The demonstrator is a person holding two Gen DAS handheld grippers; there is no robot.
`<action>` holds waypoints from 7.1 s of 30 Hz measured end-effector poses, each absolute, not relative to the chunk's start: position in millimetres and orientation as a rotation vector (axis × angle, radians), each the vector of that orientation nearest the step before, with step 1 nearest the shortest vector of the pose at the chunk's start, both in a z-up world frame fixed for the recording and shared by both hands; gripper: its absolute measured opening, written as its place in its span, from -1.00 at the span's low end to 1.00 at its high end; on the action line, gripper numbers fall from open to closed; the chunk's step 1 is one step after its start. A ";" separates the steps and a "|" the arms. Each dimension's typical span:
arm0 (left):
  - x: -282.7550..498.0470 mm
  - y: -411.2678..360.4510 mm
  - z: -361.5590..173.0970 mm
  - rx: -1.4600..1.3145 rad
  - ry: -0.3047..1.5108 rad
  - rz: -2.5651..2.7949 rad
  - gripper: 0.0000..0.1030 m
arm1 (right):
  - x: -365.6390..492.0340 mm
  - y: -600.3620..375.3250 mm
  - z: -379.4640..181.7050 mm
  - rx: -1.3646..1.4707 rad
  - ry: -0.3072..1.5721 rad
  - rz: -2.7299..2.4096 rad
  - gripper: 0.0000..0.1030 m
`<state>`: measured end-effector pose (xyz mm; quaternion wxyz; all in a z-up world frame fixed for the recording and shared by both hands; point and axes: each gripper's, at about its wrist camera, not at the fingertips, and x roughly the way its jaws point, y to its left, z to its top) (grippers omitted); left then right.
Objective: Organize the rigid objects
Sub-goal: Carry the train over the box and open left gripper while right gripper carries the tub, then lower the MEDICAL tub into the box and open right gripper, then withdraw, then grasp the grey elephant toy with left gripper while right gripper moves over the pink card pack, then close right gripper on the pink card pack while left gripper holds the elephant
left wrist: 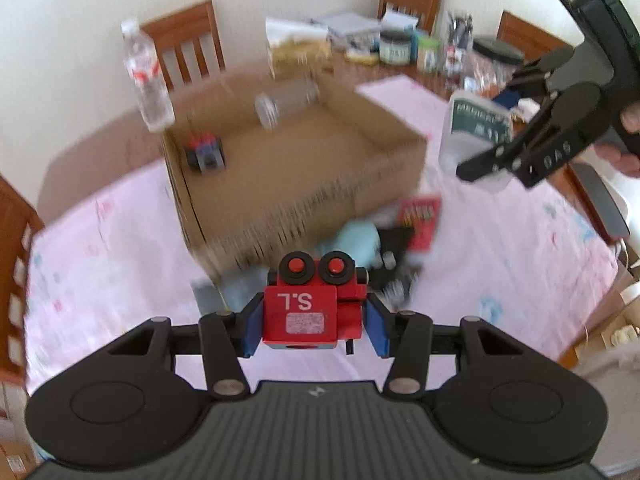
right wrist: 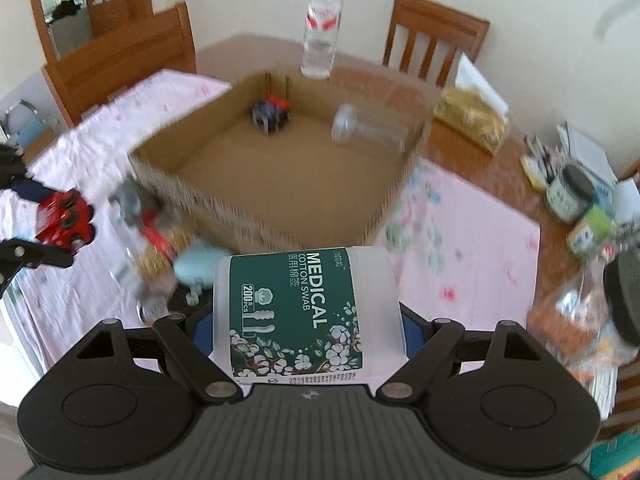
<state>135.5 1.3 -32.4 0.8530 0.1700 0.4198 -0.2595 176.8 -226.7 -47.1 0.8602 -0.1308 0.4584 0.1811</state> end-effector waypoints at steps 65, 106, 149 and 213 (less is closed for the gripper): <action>167.1 79.2 -64.2 0.190 0.835 -0.281 0.94 | 220.1 -176.7 -32.8 -0.132 0.872 0.082 1.00; 161.6 16.2 -96.6 0.202 1.004 -0.210 0.94 | 199.2 -226.0 -151.0 -0.094 1.107 0.134 1.00; 179.2 85.6 -116.2 -0.048 0.961 -0.265 0.42 | 195.6 -225.4 -152.2 -0.048 1.070 0.028 1.00; 181.3 67.6 -127.3 0.014 0.943 -0.119 0.64 | 193.6 -226.3 -151.3 -0.088 1.062 0.120 1.00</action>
